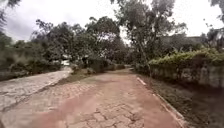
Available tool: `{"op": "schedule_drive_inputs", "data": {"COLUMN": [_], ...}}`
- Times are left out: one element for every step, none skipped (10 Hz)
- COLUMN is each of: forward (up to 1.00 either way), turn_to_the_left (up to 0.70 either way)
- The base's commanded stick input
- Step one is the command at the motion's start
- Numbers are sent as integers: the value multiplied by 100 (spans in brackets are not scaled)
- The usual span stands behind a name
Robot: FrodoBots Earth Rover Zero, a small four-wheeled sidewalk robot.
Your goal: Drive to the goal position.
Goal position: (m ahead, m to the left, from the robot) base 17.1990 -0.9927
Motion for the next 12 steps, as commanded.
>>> {"op": "schedule_drive_inputs", "data": {"forward": [70,70,70,70,70,70,70,70,70,70,70,70], "turn_to_the_left": [-35,-35,-35,-35,-35,-35,-33,-16,0,0,0,0]}}
